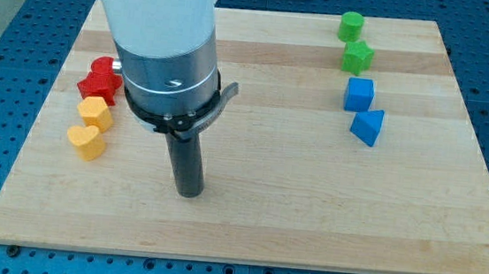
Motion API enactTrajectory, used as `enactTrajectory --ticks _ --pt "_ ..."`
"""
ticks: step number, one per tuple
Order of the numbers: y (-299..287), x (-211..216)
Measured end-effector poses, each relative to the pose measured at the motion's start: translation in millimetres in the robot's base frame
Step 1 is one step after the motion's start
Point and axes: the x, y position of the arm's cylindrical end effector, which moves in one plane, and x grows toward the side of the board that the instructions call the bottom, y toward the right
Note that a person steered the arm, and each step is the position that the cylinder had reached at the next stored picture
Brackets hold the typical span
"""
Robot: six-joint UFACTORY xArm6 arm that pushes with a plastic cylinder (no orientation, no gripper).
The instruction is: Move the blue triangle to the right side of the blue cube
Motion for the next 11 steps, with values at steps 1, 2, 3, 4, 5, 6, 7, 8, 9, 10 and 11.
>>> enactTrajectory --ticks 1,2,3,4,5,6,7,8,9,10,11 --pt "45.0 6.8" --pt "55.9 8.4" --pt "58.9 8.2" --pt "109.7 -7.8" --pt "158.3 -37.2" --pt "202.0 -78.2" --pt "227.4 -116.6" --pt "229.6 -130.7" --pt "232.2 -103.1" --pt "293.3 -122.4" --pt "336.9 -176.5"
